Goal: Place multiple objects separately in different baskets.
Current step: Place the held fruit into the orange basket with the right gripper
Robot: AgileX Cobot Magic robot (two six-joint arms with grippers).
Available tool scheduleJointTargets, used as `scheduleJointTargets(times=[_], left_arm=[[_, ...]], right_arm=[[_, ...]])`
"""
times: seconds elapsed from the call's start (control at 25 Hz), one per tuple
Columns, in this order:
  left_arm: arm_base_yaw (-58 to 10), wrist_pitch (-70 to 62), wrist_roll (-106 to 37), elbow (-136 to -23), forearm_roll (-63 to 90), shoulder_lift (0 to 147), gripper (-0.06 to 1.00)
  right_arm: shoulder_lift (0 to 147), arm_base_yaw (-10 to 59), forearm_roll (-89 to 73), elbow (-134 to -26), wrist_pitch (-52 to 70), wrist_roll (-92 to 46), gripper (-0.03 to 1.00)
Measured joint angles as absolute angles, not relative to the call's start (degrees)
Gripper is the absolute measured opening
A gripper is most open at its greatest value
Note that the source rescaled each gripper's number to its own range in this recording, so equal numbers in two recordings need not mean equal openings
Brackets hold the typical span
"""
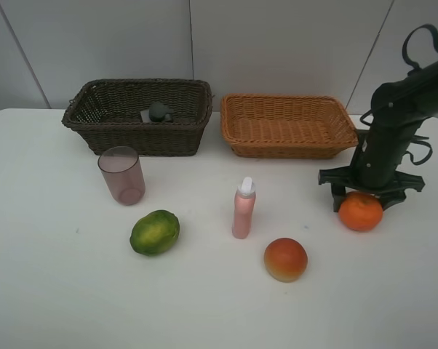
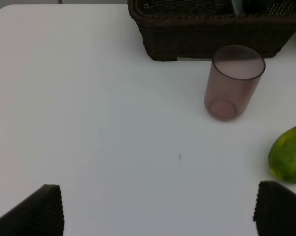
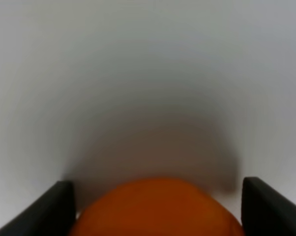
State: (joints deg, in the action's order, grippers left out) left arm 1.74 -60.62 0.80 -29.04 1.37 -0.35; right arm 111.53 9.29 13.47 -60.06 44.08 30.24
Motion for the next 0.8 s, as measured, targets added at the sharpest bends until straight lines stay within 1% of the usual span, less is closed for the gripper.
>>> scheduleJointTargets(times=[0.12, 0.28, 0.52, 0.8], left_arm=[[1.7, -60.6, 0.8, -29.0, 1.4, -0.4, 1.00], [1.7, -60.6, 0.8, -29.0, 1.4, -0.4, 1.00], [1.7, -60.6, 0.8, -29.0, 1.4, -0.4, 1.00], [1.7, -60.6, 0.8, -29.0, 1.4, -0.4, 1.00]], right_arm=[[107.8, 9.7, 13.5, -60.1, 46.1, 30.2, 0.57], [103.2, 11.2, 13.4, -63.4, 51.7, 28.8, 0.57], [102.1, 15.4, 12.8, -75.2, 61.0, 23.2, 0.57], [108.7, 16.6, 12.4, -91.3, 62.3, 21.5, 0.57]])
